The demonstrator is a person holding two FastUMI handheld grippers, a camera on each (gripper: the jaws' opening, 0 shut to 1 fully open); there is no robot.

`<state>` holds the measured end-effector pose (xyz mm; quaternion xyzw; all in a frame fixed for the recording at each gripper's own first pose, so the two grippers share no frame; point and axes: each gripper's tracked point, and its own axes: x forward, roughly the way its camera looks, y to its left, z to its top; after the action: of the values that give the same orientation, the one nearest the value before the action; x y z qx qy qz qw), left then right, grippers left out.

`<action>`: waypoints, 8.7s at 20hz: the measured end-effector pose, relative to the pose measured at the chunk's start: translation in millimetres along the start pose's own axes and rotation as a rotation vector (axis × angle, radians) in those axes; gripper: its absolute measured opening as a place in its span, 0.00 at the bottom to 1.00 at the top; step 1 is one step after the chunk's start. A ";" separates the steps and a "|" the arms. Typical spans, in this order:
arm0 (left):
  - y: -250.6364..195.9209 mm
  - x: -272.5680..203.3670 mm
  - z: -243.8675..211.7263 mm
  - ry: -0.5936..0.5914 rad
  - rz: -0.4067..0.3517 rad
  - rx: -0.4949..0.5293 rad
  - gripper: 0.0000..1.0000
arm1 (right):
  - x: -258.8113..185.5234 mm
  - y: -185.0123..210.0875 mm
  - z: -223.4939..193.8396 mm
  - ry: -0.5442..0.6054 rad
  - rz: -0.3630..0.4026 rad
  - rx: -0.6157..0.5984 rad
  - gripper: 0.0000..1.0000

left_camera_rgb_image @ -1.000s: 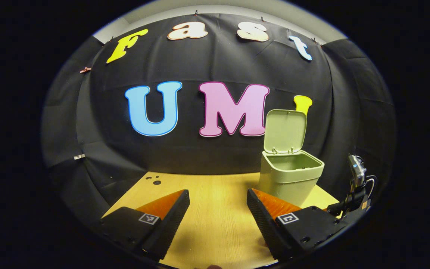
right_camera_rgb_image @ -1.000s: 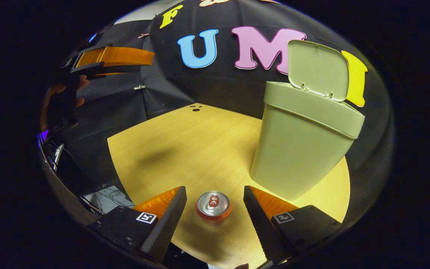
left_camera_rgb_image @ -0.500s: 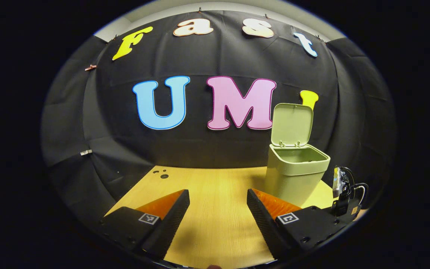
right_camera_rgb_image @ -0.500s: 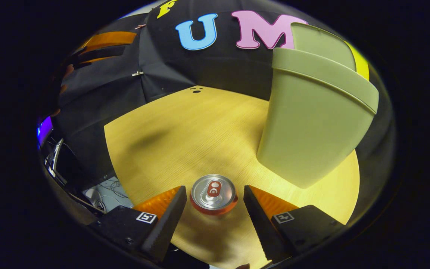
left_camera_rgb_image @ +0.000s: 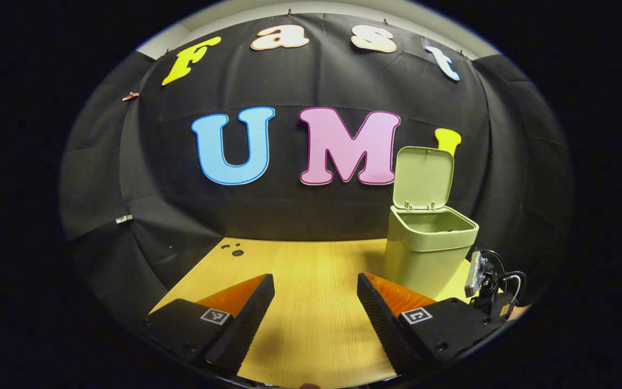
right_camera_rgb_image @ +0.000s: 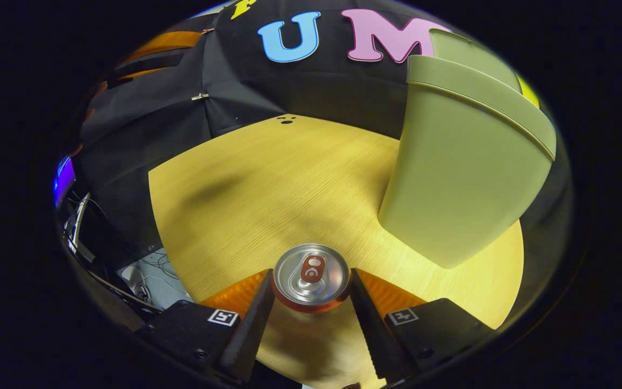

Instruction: Press the lid of the desktop garbage bin to open it, pick up the crumpled paper on the desktop and throw it into the bin, then pick up the pop can on the desktop and drop it into the bin, and finally close the garbage bin lid.

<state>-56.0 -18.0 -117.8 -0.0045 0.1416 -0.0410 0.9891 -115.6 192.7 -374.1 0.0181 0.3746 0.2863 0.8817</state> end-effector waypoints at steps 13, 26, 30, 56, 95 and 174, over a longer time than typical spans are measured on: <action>-4.2 12.1 1.5 -0.001 -0.026 -0.005 0.99 | -60.0 -18.1 80.1 -0.162 -0.036 0.086 0.83; -15.0 21.6 5.6 -0.009 -0.058 -0.006 0.99 | -138.4 -45.5 206.3 -0.439 -0.083 0.122 0.83; -16.4 20.5 6.5 -0.011 -0.060 -0.006 0.99 | -165.1 -74.7 247.6 -0.540 -0.134 0.121 0.83; -17.0 20.6 3.8 0.002 -0.041 -0.007 0.99 | -126.8 -231.8 210.4 -0.357 -0.469 0.240 0.84; -28.2 47.4 8.2 0.014 -0.027 -0.001 0.99 | -209.7 -297.3 408.9 -0.943 -0.572 0.140 0.96; -23.6 15.5 6.2 -0.017 -0.058 0.021 0.99 | -115.4 -138.2 264.6 -0.680 -0.271 0.069 0.95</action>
<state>-41.3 -42.8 -115.7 0.0013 0.1324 -0.0711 0.9886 65.8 65.7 -143.0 0.0922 0.0688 0.1318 0.9846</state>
